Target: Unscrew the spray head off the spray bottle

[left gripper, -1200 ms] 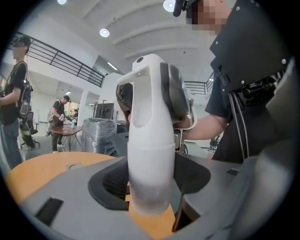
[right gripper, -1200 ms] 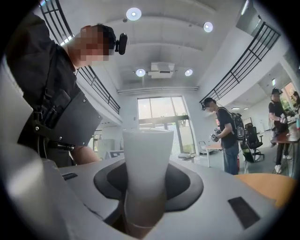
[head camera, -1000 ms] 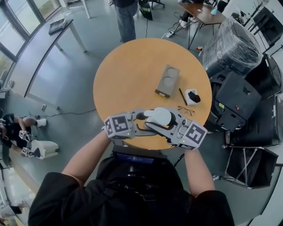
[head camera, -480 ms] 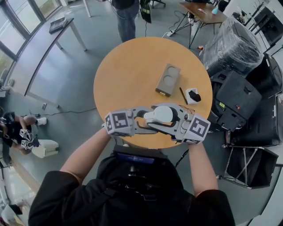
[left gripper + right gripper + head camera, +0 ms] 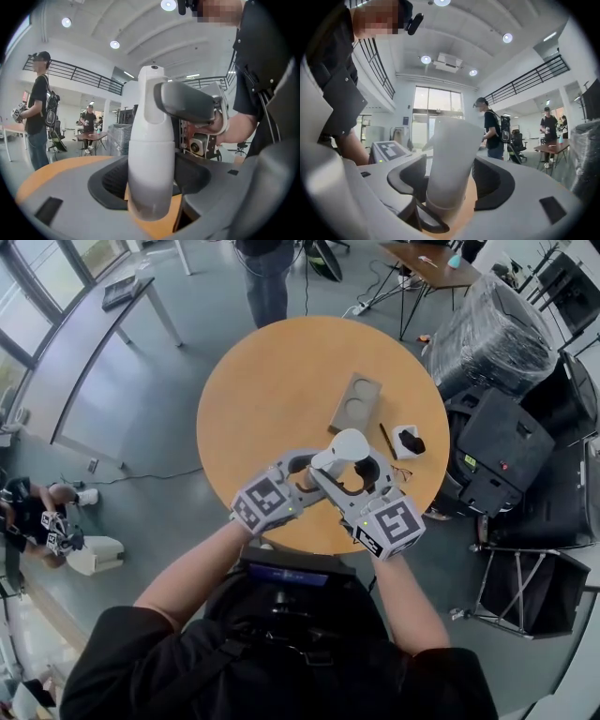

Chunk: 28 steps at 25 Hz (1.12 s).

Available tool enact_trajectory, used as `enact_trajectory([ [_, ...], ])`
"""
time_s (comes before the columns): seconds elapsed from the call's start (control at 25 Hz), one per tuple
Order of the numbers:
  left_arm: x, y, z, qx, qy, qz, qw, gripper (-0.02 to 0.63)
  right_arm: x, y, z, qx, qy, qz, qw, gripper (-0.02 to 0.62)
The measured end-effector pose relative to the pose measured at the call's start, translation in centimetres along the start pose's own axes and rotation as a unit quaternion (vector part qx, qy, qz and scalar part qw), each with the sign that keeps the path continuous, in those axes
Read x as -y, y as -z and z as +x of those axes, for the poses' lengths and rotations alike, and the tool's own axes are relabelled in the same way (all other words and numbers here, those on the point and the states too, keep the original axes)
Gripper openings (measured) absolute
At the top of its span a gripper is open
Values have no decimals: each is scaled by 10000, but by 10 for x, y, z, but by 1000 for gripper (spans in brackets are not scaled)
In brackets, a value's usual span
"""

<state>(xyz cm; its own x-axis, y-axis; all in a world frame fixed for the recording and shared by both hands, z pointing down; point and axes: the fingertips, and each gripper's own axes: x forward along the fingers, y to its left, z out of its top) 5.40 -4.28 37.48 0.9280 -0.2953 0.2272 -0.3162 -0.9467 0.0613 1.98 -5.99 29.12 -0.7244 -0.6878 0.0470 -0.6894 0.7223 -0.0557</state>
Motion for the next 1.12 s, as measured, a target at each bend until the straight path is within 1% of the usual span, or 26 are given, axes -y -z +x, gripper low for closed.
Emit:
enact_trajectory([
  [0.08, 1, 1, 3, 28, -197, -61, 9998, 310, 7, 3, 1, -72, 373, 51, 9993, 314],
  [0.12, 0, 0, 2, 43, -309, -62, 9995, 310, 8, 3, 2, -98, 522, 91, 9985, 295],
  [0.16, -1, 0, 0, 54, -406, -46, 9992, 310, 8, 2, 3, -103, 607, 128, 9980, 276],
  [0.2, -1, -1, -2, 71, -453, -27, 9989, 310, 6, 1, 5, -85, 606, 157, 9980, 274],
  [0.24, 0, -2, -3, 99, -430, -15, 9990, 308, 3, -1, 5, -47, 522, 173, 9985, 262],
  [0.32, 5, -6, -3, 179, -254, 16, 9995, 306, -6, -6, 5, 56, 224, 150, 9996, 249],
  [0.44, 12, -8, -2, 204, -11, 150, 9997, 305, -13, -9, 0, 184, -184, 95, 9996, 245],
  [0.72, 24, -12, -7, 315, 503, 216, 9980, 305, -24, -14, -7, 327, -831, 97, 9960, 244],
  [0.8, 32, -13, -9, 391, 865, 144, 9954, 305, -29, -16, -10, 381, -1143, 168, 9926, 244],
  [0.88, 45, -13, -15, 451, 1447, 63, 9884, 304, -41, -19, -15, 426, -1683, 272, 9844, 239],
  [0.96, 57, -13, -22, 408, 1902, 157, 9808, 304, -54, -22, -23, 431, -2247, 292, 9730, 239],
  [1.0, 60, -12, -24, 358, 2003, 231, 9788, 304, -58, -22, -25, 427, -2416, 275, 9691, 240],
  [1.04, 61, -12, -24, 312, 2017, 276, 9786, 304, -57, -22, -27, 421, -2466, 246, 9679, 242],
  [1.12, 53, -11, -20, 251, 1839, 280, 9822, 305, -50, -20, -24, 386, -2284, 185, 9726, 251],
])
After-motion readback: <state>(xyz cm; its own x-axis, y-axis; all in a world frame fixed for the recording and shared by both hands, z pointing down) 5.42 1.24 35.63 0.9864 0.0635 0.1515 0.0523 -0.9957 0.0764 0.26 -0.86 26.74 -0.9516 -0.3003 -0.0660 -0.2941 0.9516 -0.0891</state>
